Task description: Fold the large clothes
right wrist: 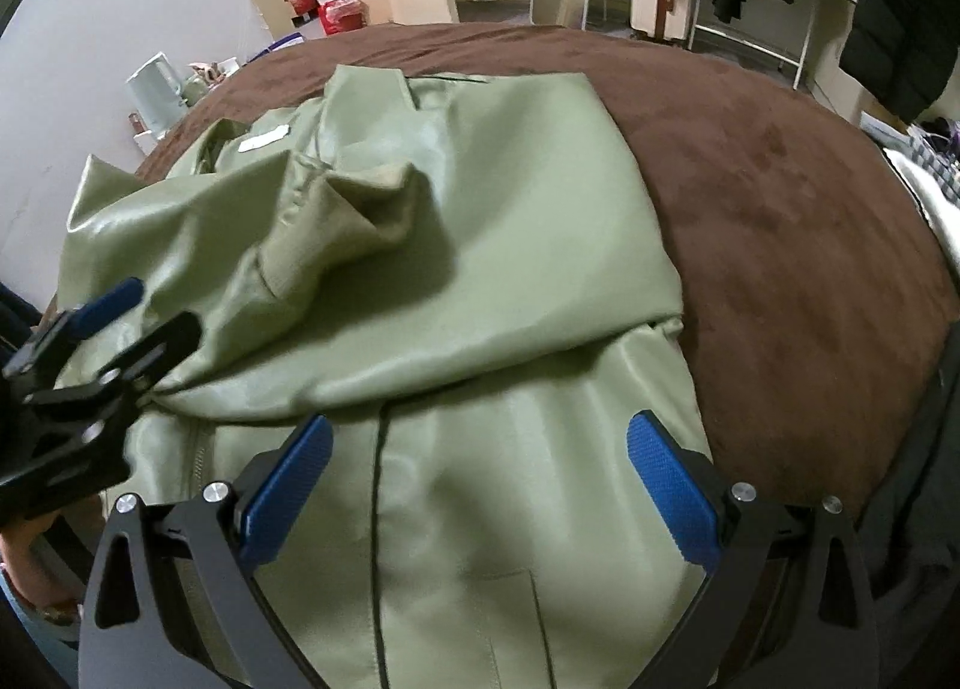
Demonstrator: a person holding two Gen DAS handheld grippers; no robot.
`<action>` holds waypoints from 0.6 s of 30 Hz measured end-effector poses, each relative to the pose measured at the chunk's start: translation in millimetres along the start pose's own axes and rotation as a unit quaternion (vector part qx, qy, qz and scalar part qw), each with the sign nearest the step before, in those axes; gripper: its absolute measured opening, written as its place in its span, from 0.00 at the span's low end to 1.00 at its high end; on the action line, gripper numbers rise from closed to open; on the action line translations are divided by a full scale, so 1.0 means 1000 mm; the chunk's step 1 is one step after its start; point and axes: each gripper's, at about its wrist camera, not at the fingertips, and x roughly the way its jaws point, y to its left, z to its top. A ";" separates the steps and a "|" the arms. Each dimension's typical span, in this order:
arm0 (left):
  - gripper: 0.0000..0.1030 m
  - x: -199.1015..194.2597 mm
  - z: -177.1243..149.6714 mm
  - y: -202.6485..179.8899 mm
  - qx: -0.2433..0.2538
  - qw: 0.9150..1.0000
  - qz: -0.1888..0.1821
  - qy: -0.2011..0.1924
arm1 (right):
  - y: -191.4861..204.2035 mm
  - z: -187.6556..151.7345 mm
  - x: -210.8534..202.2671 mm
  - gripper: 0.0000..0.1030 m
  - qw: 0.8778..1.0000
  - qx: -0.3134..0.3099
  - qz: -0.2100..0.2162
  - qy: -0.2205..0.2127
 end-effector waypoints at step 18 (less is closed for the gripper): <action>0.94 -0.064 0.013 0.153 -0.060 0.993 0.106 0.007 | 0.043 0.072 0.048 0.71 0.995 -0.008 0.097 -0.015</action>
